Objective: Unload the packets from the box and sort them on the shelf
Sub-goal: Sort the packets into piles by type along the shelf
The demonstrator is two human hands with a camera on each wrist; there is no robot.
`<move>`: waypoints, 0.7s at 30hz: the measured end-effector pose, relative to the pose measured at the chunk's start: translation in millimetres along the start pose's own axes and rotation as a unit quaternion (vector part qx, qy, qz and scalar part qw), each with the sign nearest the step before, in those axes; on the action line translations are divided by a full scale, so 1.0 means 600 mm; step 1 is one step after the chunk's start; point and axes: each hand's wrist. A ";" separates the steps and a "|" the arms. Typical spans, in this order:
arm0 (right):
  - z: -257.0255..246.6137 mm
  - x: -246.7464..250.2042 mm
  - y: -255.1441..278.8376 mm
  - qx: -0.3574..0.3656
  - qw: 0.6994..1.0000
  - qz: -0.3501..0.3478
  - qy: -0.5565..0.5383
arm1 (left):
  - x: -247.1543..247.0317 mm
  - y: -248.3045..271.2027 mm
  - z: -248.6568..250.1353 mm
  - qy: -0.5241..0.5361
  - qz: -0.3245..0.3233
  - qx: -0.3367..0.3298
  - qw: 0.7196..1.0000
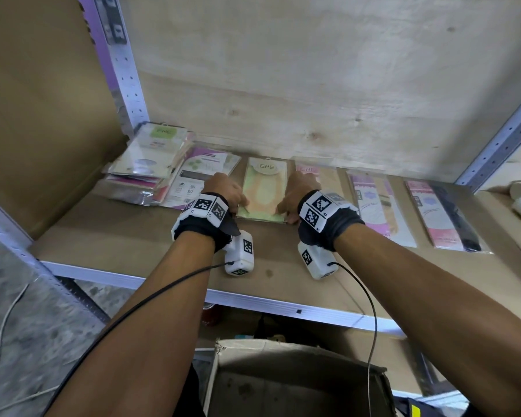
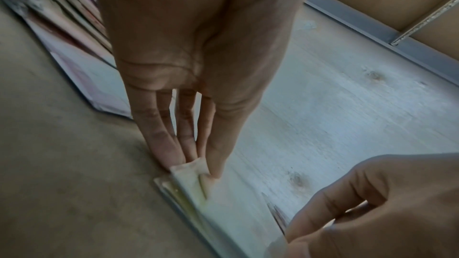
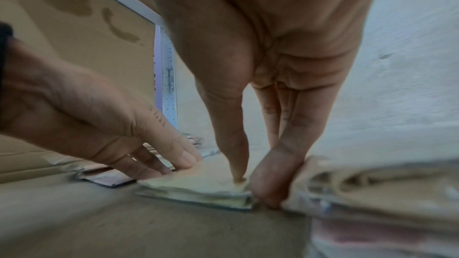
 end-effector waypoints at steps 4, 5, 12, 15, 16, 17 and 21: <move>-0.004 0.004 0.005 0.018 0.998 0.018 0.050 | 0.004 -0.001 0.005 -0.001 -0.008 0.004 1.000; -0.005 0.005 0.006 0.025 0.998 0.032 0.057 | 0.007 -0.001 0.006 -0.002 -0.006 0.013 1.000; -0.041 0.016 0.003 0.099 0.994 0.048 0.000 | 0.061 -0.005 0.000 -0.001 0.062 0.011 0.998; -0.070 0.005 0.000 0.133 0.990 0.018 -0.036 | 0.093 -0.004 -0.012 0.016 0.104 0.021 0.994; -0.081 0.000 -0.003 0.139 0.989 0.005 -0.055 | 0.104 -0.003 -0.018 0.026 0.120 0.025 0.992; -0.093 -0.007 -0.007 0.139 0.987 -0.010 -0.079 | 0.113 -0.001 -0.024 0.036 0.134 0.027 0.990; -0.139 -0.043 -0.034 0.115 0.979 -0.056 -0.159 | 0.143 0.002 -0.044 0.064 0.165 0.015 0.984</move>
Point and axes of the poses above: each hand's wrist, its own y-axis away from the middle knuckle, its own x-axis out of the back of the hand, z = x × y, and after that the axes turned 3 degrees about y, right-handed
